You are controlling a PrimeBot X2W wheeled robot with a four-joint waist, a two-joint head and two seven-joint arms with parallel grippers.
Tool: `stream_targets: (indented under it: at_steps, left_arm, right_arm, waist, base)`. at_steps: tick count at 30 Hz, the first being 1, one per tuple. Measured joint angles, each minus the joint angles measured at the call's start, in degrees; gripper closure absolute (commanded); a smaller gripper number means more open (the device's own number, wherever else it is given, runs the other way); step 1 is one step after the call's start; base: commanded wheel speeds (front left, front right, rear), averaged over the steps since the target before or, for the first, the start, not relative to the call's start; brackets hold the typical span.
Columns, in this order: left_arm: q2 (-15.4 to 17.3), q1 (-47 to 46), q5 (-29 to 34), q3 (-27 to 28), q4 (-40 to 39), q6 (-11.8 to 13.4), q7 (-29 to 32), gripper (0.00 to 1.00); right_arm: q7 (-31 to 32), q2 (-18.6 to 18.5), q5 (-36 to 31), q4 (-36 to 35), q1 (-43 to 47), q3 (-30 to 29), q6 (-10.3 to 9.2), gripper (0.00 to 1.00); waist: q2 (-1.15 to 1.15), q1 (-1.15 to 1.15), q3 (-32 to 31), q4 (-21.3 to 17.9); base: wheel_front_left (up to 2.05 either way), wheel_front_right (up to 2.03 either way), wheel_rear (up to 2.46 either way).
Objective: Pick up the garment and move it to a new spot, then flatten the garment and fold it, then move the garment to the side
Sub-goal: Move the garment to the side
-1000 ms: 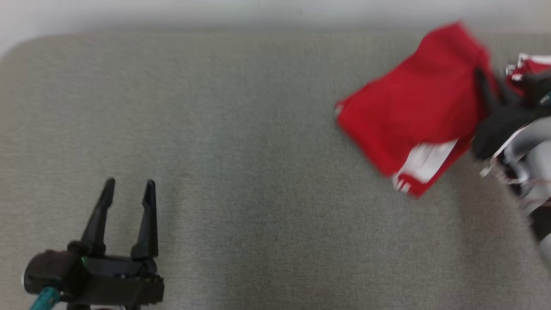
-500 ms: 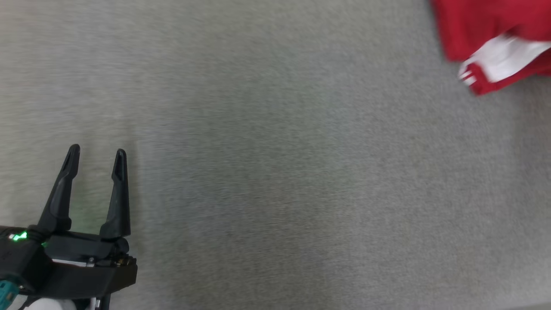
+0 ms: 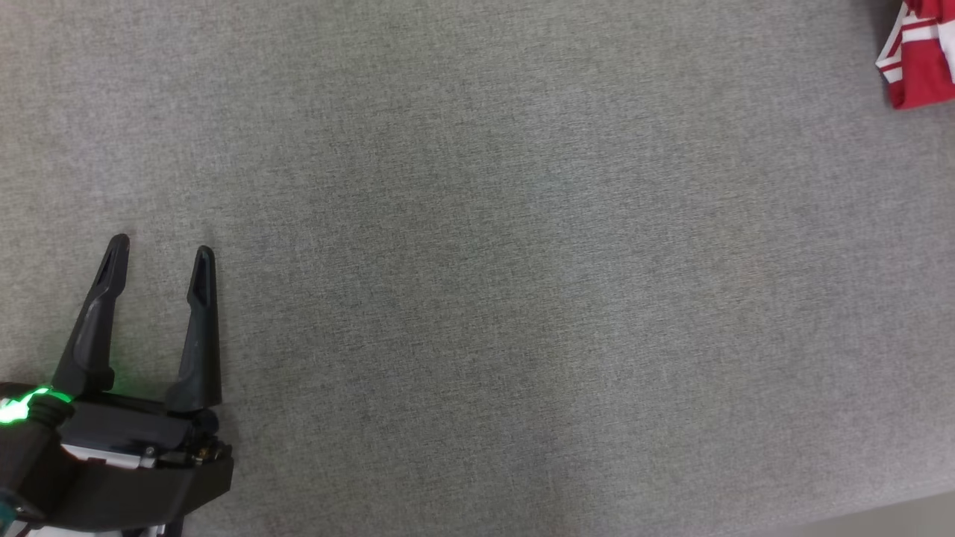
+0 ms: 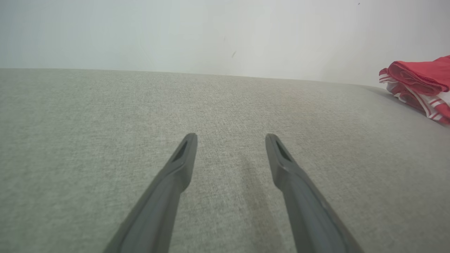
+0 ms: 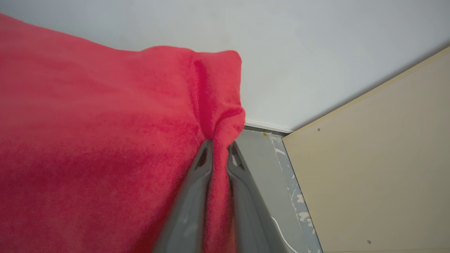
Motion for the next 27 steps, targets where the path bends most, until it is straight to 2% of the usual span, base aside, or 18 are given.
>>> stream_targets:
  at_steps: [5, 11, 19, 27]
  left_arm:
    - [0.00, -0.03, 0.00, 0.20, -0.30, -0.01, 0.00, 0.00]
    - [-0.56, 0.06, 0.00, 0.46, 1.56, 0.00, 0.00, 0.00]
    - [-4.10, 3.73, 0.10, 2.37, 5.38, 0.00, 0.00, 0.00]
    - [-6.79, 11.16, 1.07, 4.80, 8.38, 0.00, 0.00, 0.00]
  right_arm:
    - [-3.87, 0.42, -3.69, 3.34, -3.16, 0.42, 0.00, 0.00]
    - [-9.57, 3.60, -5.71, 5.48, -5.36, 0.11, 0.00, 0.00]
    - [-20.03, 11.85, -3.66, 2.21, -1.37, 1.35, 0.00, 0.00]
    - [-22.60, 23.36, -3.11, -7.68, 14.96, -3.54, 0.00, 0.00]
  waist:
    - [0.00, 0.00, 0.37, 0.42]
    - [0.00, 0.00, -1.54, 0.53]
    - [-0.02, -0.01, -8.92, 1.19]
    - [-0.02, -0.02, -19.26, 2.14]
  base:
    - [0.00, 0.00, 0.00]
    - [0.00, 0.00, 0.00]
    - [0.00, 0.00, 0.00]
    - [0.00, 0.00, 0.00]
